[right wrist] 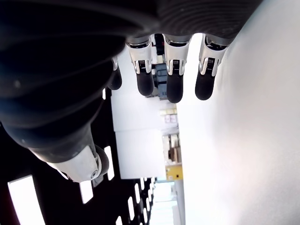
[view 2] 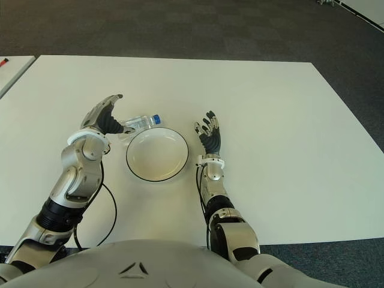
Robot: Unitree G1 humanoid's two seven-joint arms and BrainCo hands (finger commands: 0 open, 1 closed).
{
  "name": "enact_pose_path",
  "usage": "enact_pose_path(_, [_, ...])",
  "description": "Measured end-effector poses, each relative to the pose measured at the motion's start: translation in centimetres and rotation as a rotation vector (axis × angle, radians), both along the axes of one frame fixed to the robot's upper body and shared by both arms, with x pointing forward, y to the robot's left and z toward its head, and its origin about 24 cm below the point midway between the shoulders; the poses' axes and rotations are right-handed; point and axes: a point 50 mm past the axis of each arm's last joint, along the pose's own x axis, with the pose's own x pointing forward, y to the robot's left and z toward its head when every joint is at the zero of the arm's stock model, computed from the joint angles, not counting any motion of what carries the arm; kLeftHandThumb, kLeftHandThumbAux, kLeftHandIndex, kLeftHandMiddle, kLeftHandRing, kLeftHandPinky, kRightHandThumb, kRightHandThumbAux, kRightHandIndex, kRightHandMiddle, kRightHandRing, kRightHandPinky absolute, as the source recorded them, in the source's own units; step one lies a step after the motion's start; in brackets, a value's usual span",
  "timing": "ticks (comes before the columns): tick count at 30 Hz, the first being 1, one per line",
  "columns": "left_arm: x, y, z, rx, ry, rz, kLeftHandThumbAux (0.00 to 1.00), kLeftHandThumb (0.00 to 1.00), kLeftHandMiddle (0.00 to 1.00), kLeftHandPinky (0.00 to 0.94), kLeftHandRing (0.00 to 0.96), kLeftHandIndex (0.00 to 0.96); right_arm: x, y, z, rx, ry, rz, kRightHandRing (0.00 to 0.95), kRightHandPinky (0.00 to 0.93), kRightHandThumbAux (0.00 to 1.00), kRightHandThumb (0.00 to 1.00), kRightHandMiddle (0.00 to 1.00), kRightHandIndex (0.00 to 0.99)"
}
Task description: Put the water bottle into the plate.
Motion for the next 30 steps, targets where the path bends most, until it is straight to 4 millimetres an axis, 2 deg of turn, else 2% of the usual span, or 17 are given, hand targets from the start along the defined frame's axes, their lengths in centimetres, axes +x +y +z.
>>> enact_pose_path(30, [-0.07,0.75,-0.91,0.024,0.048,0.033,0.885,0.0,0.0,0.076,0.0,0.0,-0.03,0.0,0.01,0.001,-0.004,0.0,0.13,0.174,0.694,0.028,0.115,0.065])
